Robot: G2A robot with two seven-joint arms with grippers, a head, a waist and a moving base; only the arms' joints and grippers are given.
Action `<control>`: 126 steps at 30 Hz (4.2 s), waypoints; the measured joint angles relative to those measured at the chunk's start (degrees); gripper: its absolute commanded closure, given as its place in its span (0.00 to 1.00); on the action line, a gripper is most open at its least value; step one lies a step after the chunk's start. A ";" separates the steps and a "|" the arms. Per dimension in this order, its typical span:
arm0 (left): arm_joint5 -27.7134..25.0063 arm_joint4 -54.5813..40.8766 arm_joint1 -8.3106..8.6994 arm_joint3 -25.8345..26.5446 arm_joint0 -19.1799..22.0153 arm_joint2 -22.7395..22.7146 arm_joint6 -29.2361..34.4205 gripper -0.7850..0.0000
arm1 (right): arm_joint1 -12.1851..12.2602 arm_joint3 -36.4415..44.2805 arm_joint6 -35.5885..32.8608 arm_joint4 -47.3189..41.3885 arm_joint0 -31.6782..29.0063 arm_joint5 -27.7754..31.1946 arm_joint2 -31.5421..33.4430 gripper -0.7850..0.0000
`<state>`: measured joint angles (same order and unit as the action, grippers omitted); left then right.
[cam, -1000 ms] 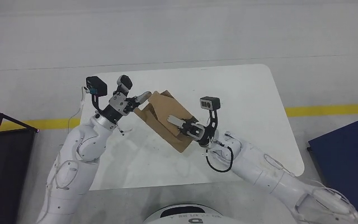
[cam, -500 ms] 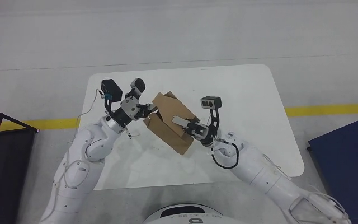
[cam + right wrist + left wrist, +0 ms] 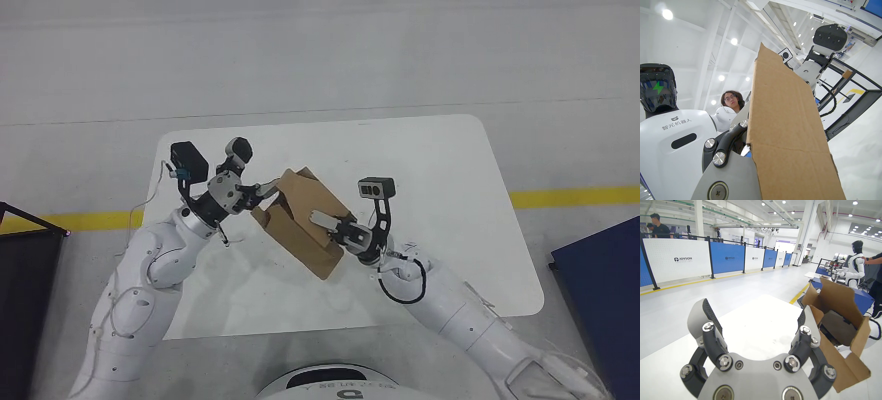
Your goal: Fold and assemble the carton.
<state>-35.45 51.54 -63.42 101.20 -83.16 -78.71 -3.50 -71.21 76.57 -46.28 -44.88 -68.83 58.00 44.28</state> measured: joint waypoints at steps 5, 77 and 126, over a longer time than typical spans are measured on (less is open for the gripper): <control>-2.22 -1.73 0.16 -0.68 -0.72 -1.95 -2.18 0.00 | -0.54 1.00 0.00 -2.43 -0.41 0.00 -0.38 1.00; -14.38 -0.27 0.30 -6.92 -2.46 -2.31 -5.96 0.00 | -7.67 2.91 -19.01 -22.63 -2.17 -19.01 2.52 1.00; -17.02 2.43 -0.17 -5.61 3.44 -0.01 -5.61 0.00 | -11.81 -0.84 -22.31 -18.79 -2.56 -22.31 5.87 1.00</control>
<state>-52.47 53.97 -63.59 95.59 -79.72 -78.72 -9.11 -83.01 75.72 -68.59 -63.67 -71.38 35.69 50.15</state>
